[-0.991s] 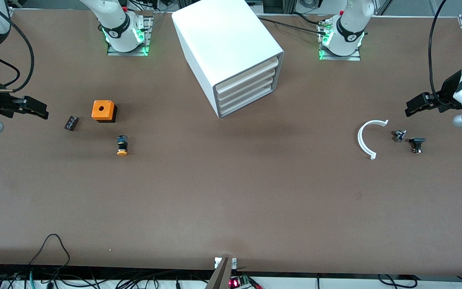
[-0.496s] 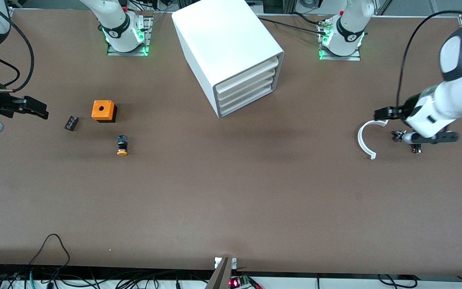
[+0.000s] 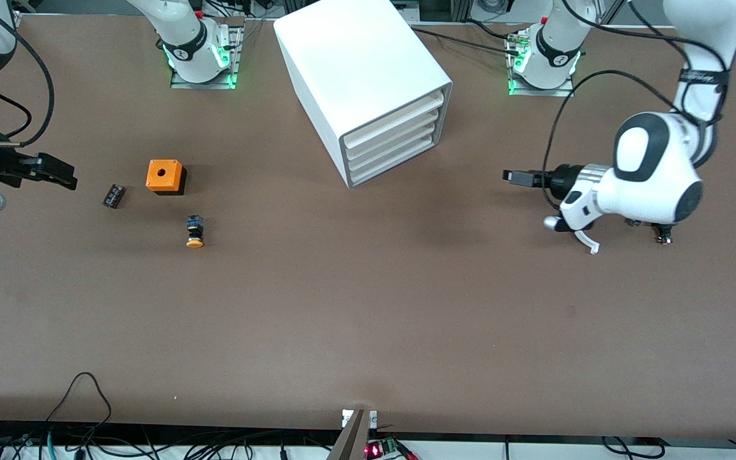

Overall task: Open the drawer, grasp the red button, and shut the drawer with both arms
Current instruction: 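Grip the drawer front with the left gripper and pull it open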

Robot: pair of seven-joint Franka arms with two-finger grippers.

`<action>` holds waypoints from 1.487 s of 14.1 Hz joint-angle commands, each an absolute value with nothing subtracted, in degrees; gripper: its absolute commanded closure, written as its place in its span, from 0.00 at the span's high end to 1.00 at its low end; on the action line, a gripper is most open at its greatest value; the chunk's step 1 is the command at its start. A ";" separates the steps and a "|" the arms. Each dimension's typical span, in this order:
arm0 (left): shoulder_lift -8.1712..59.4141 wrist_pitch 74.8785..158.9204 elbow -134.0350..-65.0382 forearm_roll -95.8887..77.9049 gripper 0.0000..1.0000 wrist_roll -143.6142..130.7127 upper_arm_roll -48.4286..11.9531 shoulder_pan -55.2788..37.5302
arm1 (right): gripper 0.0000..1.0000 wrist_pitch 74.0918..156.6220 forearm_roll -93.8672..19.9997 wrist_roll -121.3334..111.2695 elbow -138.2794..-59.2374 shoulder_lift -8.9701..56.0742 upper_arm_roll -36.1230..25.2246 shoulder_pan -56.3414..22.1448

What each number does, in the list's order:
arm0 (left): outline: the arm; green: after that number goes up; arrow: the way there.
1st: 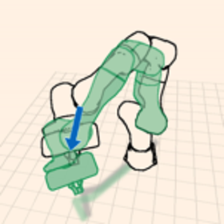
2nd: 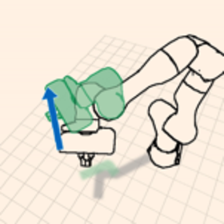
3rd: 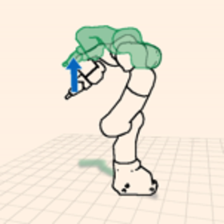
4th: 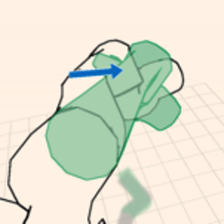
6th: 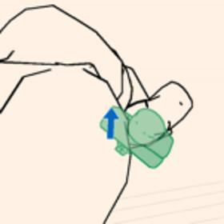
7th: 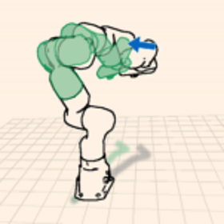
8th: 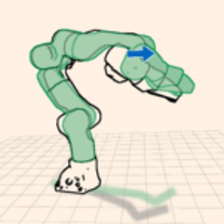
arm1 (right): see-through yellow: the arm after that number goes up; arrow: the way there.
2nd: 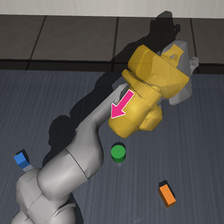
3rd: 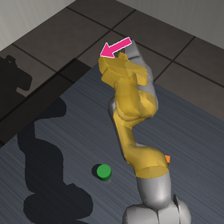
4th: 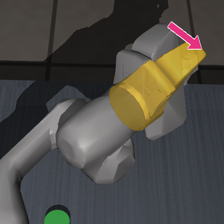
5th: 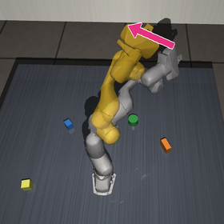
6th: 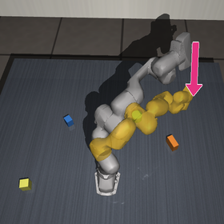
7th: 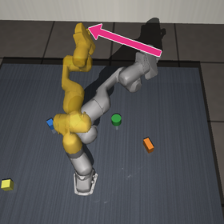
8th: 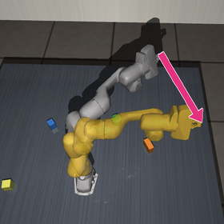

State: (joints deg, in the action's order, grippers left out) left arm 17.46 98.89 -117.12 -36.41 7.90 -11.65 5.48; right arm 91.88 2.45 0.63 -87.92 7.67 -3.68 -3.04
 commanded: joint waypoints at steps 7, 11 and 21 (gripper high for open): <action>22.59 106.24 -126.20 -53.60 1.00 23.99 -22.39 2.29 | 1.00 91.84 1.41 -0.35 -88.59 6.86 -3.52 -2.55; 22.59 112.06 -129.02 -58.27 0.94 23.82 -28.47 1.67 | 1.00 91.58 1.41 -0.35 -88.59 6.86 -3.52 -2.55; 21.45 112.50 -129.64 -58.54 0.00 21.97 -27.43 3.24 | 1.00 91.58 1.41 -0.09 -88.59 6.85 -3.52 -2.55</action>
State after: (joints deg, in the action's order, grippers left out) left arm 22.78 110.84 -128.37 -58.99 22.24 -28.68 1.42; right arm 91.87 2.44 0.63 -88.00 7.68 -3.70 -3.04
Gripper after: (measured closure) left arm 0.683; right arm 0.000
